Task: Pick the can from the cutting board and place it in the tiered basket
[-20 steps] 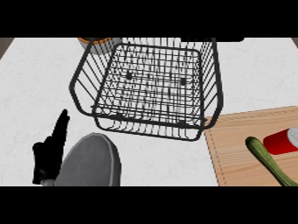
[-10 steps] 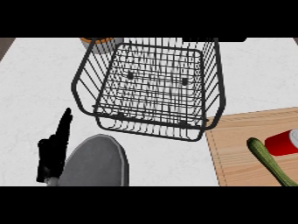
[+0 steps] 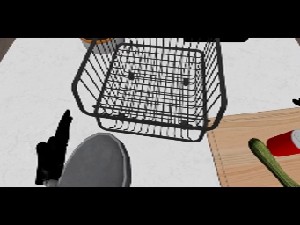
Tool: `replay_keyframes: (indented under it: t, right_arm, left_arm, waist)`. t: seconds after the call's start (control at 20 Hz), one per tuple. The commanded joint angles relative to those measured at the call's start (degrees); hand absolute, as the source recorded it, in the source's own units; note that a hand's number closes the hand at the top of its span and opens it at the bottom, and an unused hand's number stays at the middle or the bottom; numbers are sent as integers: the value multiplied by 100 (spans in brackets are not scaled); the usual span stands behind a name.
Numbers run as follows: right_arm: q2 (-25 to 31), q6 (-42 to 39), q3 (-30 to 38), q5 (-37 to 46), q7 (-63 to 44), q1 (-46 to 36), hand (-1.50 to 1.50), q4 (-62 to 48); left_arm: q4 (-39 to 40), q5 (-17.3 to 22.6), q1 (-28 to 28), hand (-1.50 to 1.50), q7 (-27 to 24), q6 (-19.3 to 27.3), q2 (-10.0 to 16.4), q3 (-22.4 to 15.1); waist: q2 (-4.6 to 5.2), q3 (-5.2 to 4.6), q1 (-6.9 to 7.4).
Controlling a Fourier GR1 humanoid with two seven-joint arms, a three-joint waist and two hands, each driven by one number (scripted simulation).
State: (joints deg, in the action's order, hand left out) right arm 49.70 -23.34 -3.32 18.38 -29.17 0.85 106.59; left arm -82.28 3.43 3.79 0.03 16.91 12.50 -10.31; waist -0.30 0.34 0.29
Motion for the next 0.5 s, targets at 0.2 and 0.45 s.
replay_keyframes:
  t: [0.2,0.45]
  right_arm:
    - [-425,-745,-310,371,-548,-488,-150,-309]
    - [-491,-752,-29,692,-52,-249,-150,-570]
  left_arm:
    - [373,-128,-39,0,12,-78,-172,56]
    - [235,-57,313,0,-174,-296,-164,116]
  waist:
    - [37,-36,-1]
    - [29,-34,-24]
